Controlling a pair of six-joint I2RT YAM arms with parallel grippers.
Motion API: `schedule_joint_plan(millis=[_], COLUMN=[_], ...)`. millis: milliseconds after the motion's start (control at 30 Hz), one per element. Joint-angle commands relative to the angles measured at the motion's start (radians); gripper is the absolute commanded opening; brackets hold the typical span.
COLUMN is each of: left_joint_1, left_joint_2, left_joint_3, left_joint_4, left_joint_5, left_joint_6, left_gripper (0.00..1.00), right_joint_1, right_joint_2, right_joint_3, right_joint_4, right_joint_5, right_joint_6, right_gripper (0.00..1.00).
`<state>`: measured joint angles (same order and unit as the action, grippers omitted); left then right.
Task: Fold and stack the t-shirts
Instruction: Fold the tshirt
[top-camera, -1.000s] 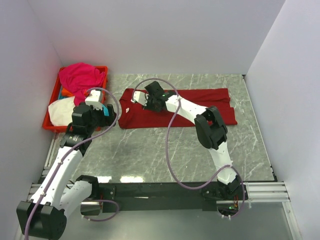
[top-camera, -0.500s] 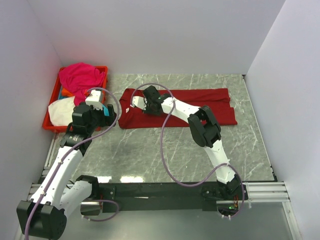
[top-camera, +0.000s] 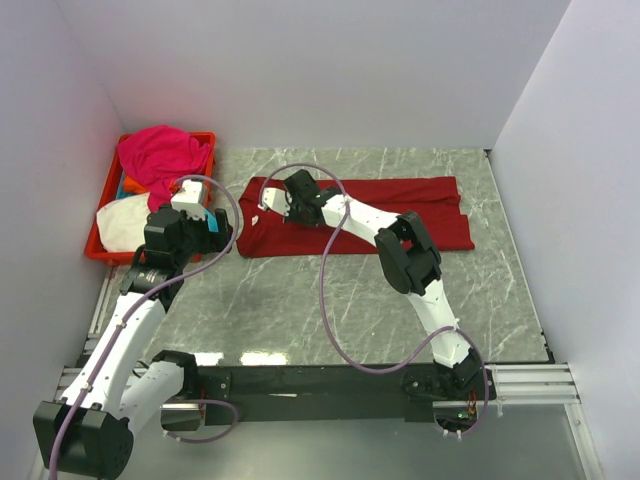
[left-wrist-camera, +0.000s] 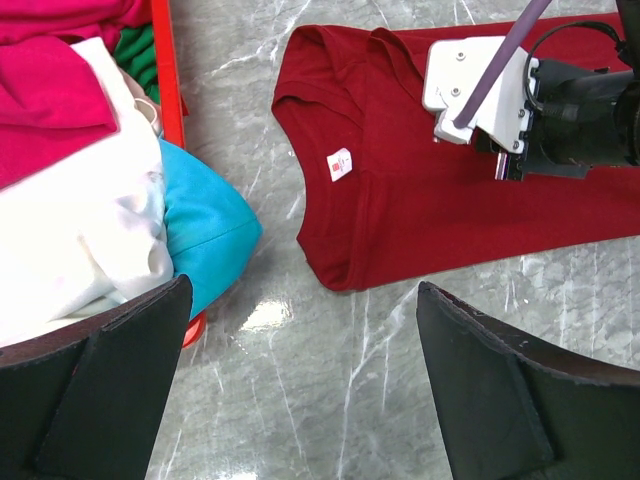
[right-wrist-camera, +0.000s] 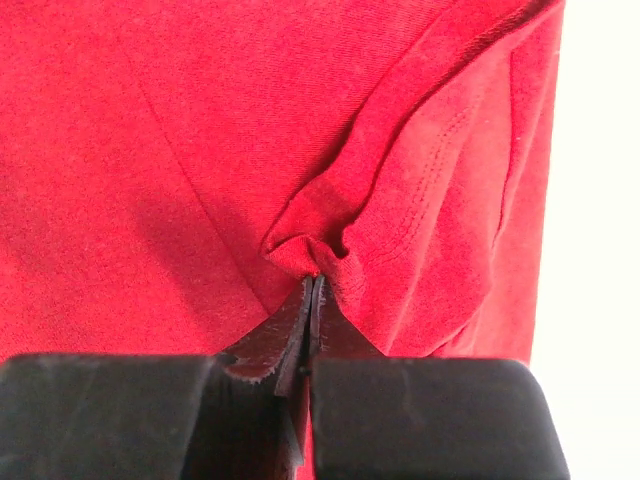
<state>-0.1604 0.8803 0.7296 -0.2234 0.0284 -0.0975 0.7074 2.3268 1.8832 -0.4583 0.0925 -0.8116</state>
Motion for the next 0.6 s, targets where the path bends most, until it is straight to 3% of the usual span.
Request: schedule_joint_plan(millis=[0, 500, 567], left_joint_1=[-0.001, -0.001, -0.001], left_joint_2=[-0.018, -0.017, -0.015], left_joint_3=[0.037, 0.037, 0.036], left_joint_4=[0.032, 0.035, 0.036], left_joint_5=[0.004, 0.010, 0.011], left_joint_6=[0.008, 0.012, 0.010], left_gripper=[0.99, 0.99, 0.99], right_joint_1=[0.003, -0.146, -0.158], right_joint_2=[-0.066, -0.190, -0.181], right_joint_3=[-0.010, -0.075, -0.076], right_joint_4=[0.059, 0.176, 0.193], right_joint_5=[0.016, 0.024, 0.045], right_joint_6=[0.028, 0.242, 0.276], right_gripper=[0.00, 0.00, 0.17])
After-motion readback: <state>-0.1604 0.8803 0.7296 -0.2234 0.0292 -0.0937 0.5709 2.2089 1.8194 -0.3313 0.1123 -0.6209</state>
